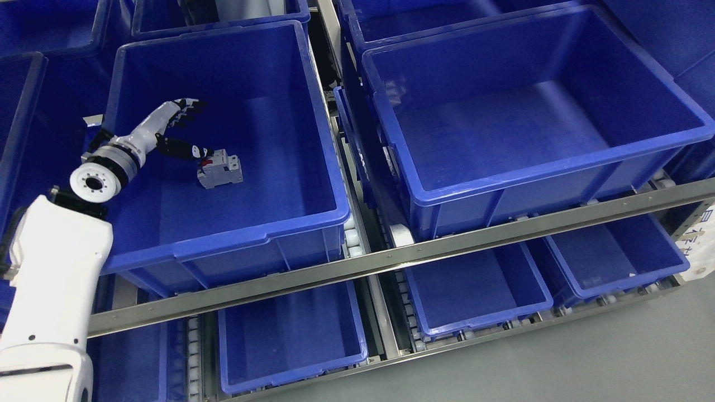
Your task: Place circuit breaker on shelf
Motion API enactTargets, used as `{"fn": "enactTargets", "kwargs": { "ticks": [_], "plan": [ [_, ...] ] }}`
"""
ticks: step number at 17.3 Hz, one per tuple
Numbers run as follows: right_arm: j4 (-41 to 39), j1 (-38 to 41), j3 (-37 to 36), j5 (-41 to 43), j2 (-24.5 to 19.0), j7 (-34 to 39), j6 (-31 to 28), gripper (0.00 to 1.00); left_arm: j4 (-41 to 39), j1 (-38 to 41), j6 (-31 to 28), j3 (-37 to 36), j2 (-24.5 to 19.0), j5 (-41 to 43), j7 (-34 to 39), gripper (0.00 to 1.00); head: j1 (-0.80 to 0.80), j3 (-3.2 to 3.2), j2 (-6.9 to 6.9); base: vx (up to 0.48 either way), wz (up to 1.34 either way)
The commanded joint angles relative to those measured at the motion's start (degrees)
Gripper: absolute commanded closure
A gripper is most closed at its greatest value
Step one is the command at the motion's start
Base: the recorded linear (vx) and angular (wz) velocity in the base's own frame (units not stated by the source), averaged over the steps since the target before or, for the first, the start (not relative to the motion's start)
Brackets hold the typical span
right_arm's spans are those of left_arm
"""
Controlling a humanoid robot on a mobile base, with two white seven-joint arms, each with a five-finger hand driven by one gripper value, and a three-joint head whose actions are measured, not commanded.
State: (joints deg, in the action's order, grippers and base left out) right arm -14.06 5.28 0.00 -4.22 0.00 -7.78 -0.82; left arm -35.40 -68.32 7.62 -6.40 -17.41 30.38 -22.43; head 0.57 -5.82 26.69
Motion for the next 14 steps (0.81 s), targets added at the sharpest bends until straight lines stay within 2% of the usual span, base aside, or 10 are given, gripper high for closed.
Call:
{"fn": "enactTargets", "kwargs": {
  "ticks": [1,3,4,5,7,12,14],
  "plan": [
    [0.09,-0.01,1.14,0.0,1.0,-0.05,-3.66,0.0,-1.23,-4.19,0.29,1.9,-0.16,-0.49,1.68,0.1,0.0,0.0,0.0,0.0,0.0],
    [0.0,-0.01,1.14,0.0,1.0,-0.05,-3.66,0.0,-5.1,-4.36,0.38,12.58,1.32,-1.8,8.34,0.05,0.0,0.0,0.0,0.0,0.0],
    [0.0,-0.01,1.14,0.0,1.0,-0.05,-3.66,0.0,-6.07,-4.45,0.46,18.12,3.59,-3.81,11.24,0.02,0.0,0.0,0.0,0.0,0.0],
    [0.0,-0.01,1.14,0.0,1.0,-0.05,-3.66,0.0,-6.69,-4.98,0.55,22.7,6.83,-6.44,12.84,0.01,0.0,0.0,0.0,0.0,0.0],
    [0.0,-0.01,1.14,0.0,1.0,-0.05,-3.66,0.0,-12.72,-4.2,1.16,29.31,9.67,-11.46,12.94,0.01,0.0,0.0,0.0,0.0,0.0],
    [0.0,-0.01,1.14,0.0,1.0,-0.05,-3.66,0.0,-35.03,7.73,0.91,30.92,15.2,-14.47,13.2,0.0,0.0,0.0,0.0,-0.073,0.0],
    [0.0,-0.01,1.14,0.0,1.0,-0.05,-3.66,0.0,-42.0,13.1,-3.37,30.22,16.41,-14.47,12.94,0.01,0.0,0.0,0.0,-0.181,0.0]
  ]
}}
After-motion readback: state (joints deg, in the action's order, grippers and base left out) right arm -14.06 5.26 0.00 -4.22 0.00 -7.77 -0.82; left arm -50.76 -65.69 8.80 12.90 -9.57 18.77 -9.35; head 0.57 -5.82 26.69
